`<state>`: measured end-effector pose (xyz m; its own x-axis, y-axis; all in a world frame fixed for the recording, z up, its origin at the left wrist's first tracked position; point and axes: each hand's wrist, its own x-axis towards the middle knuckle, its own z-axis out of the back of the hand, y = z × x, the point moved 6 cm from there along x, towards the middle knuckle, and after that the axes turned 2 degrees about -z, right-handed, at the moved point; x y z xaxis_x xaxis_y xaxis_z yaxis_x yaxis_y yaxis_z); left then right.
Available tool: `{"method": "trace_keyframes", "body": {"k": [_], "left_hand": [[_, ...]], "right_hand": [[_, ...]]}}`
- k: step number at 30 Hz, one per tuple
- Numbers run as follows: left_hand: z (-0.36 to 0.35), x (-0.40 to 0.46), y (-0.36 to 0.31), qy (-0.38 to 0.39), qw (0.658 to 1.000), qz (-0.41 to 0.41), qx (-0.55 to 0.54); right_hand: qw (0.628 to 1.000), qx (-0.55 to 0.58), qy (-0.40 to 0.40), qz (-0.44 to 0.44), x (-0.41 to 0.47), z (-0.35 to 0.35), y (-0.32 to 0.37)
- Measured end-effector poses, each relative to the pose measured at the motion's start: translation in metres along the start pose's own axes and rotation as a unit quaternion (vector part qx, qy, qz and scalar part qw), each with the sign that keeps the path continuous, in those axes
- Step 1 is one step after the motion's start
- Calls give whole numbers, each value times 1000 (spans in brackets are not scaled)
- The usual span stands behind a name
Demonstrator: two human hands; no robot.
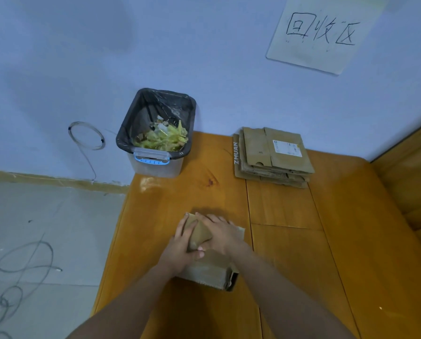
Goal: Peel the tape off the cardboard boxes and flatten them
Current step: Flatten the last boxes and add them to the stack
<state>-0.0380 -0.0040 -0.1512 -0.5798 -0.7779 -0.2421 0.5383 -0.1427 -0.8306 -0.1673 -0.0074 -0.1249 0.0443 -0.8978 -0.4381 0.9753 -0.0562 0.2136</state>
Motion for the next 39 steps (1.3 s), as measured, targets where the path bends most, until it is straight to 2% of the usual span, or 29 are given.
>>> {"method": "trace_keyframes", "body": {"k": [5, 10, 13, 16, 20, 23, 26, 30, 34, 39], "left_hand": [[20, -6, -14, -21, 998, -56, 13], [66, -6, -37, -18, 985, -115, 126], [88, -9, -55, -19, 966, -152, 210], [100, -12, -74, -28, 927, -204, 312], [94, -19, -79, -31, 894, -210, 394], [66, -31, -69, 10, 904, -211, 373], [50, -39, -65, -16, 930, -190, 314], [48, -44, -65, -45, 956, -154, 246], [55, -46, -69, -44, 962, -164, 215], [58, -43, -78, -20, 958, -184, 217]], "right_hand": [[998, 29, -51, -18, -9, 9, 10], [986, 95, -127, -43, -17, 28, 29], [973, 130, -180, -62, -22, 39, 41], [954, 181, -230, -67, -32, 48, 49], [933, 235, -261, -83, -53, 34, 54], [935, 206, -265, -111, -77, 4, 47], [941, 194, -248, -126, -94, -15, 35], [945, 190, -245, -104, -102, -11, 34], [940, 204, -252, -104, -110, -9, 38], [930, 239, -272, -62, -128, -23, 51]]}}
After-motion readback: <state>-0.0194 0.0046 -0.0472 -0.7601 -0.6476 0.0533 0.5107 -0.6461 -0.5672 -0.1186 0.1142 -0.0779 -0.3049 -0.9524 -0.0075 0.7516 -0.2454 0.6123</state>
